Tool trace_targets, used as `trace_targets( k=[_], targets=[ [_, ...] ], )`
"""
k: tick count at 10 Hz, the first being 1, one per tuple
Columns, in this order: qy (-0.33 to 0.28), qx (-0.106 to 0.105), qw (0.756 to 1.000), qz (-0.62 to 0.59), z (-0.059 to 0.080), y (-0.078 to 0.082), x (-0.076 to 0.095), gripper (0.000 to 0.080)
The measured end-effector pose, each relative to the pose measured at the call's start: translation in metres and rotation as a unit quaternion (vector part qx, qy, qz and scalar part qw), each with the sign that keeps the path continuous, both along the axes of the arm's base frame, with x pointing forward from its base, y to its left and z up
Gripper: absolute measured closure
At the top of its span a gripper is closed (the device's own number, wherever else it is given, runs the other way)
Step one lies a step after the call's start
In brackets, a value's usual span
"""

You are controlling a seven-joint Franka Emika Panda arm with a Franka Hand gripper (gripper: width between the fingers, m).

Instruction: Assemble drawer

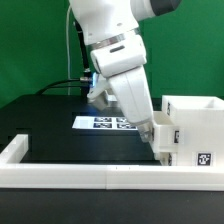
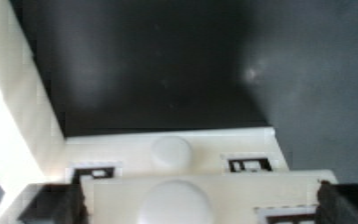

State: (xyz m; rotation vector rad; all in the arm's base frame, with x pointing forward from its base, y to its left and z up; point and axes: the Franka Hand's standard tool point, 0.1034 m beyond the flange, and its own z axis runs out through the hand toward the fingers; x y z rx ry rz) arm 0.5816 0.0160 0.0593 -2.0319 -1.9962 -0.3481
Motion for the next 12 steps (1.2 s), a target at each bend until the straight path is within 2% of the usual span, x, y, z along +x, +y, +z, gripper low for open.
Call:
trace_targets(
  k=[3, 5, 6, 7, 8, 10, 12],
  targets=[
    [-0.018, -0.001, 1.0, -0.004, -0.004, 0.018, -0.004, 0.0151],
    [-0.02, -0.003, 1.0, -0.007, -0.005, 0.018, -0.004, 0.0151],
    [-0.018, -0.002, 1.0, -0.004, -0.006, 0.014, -0.004, 0.0151],
    [-0.011, -0.003, 1.0, -0.006, -0.007, 0.0, -0.003, 0.0151],
    [0.003, -0.003, 1.0, -0.004, -0.005, -0.022, -0.001, 0.0151],
    [0.001, -0.017, 1.0, -0.014, -0.003, -0.051, 0.004, 0.0151],
    [0.003, -0.016, 1.0, -0.013, -0.005, -0.045, 0.002, 0.0151]
  ],
)
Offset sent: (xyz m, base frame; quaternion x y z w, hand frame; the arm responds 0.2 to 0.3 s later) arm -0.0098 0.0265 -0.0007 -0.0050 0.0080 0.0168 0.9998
